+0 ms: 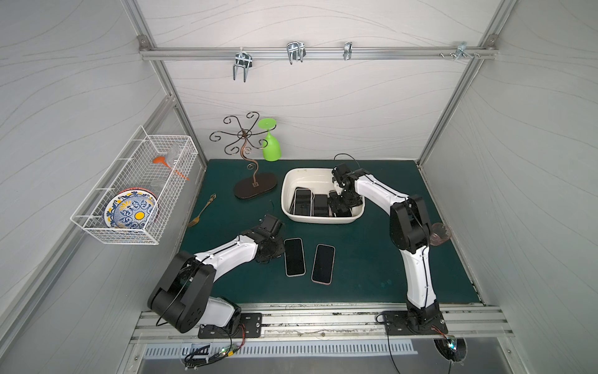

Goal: Take the phone out of the storage box
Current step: Adjust the phone at the center of the board.

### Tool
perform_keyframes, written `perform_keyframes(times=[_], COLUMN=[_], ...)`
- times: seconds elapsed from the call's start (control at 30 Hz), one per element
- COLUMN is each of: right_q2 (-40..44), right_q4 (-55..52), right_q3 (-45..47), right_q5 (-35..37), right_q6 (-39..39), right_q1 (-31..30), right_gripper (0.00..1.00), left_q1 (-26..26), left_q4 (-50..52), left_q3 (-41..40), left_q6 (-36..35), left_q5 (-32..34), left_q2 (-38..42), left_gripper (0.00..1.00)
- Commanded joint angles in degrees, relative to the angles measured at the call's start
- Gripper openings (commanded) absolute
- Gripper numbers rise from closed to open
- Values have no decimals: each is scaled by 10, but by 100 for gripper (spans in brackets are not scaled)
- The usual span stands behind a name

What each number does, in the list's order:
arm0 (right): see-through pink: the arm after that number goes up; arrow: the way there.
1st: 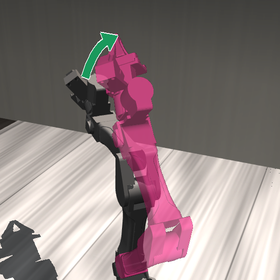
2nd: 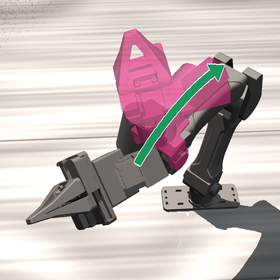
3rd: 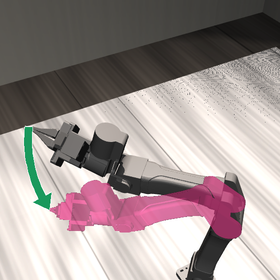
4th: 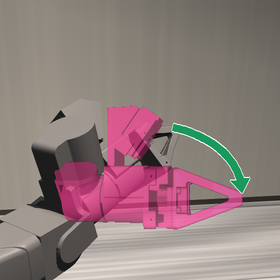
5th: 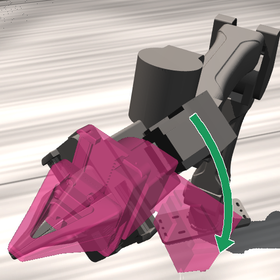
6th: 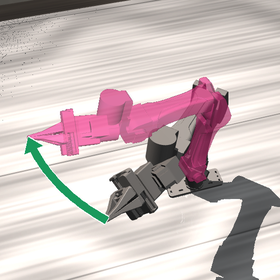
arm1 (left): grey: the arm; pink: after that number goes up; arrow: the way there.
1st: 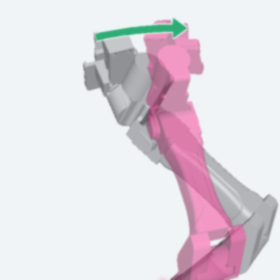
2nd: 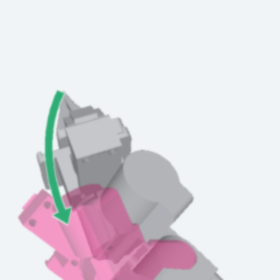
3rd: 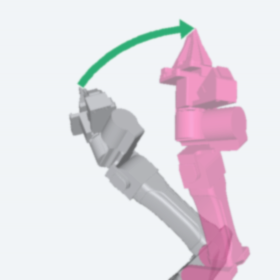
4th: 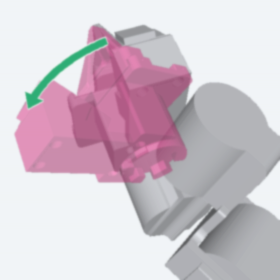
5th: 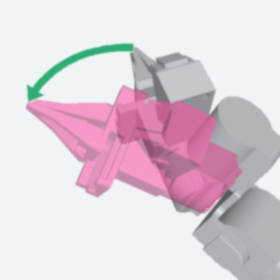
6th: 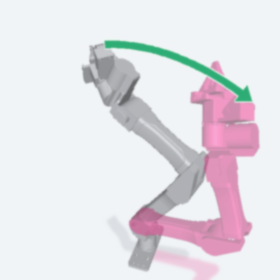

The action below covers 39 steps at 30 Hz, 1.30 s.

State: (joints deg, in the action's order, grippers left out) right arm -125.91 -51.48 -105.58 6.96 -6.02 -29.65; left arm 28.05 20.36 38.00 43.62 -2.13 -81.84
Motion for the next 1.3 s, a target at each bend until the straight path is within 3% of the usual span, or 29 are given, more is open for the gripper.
perform_keyframes(times=[0.0,0.3,0.4,0.47,0.63,0.93,1.1,1.27], right_q2=[1,15,15,19,43,101,154,235], right_q4=[-13,-15,-18,-16,-5,-22,-37,-18], right_q3=[4,4,-3,-5,-6,-38,-24,57], right_q5=[14,20,19,18,24,26,-16,-58], right_q6=[0,-1,-3,-4,-9,-5,-9,-26], right_q1=[1,2,1,2,1,2,-2,-20], right_gripper=[90,79,70,64,53,41,39,39], left_q1=[16,51,53,52,41,21,5,-14], left_q4=[-49,-95,-84,-75,-32,43,-23,-90], left_q3=[4,9,10,4,12,91,153,240], left_q6=[-1,8,12,18,15,-8,-1,17], left_q5=[-19,-45,-39,-30,-6,-5,-58,-136], left_q2=[-26,-54,-52,-41,6,87,95,23], left_gripper=[7,6,7,11,34,40,56,62])
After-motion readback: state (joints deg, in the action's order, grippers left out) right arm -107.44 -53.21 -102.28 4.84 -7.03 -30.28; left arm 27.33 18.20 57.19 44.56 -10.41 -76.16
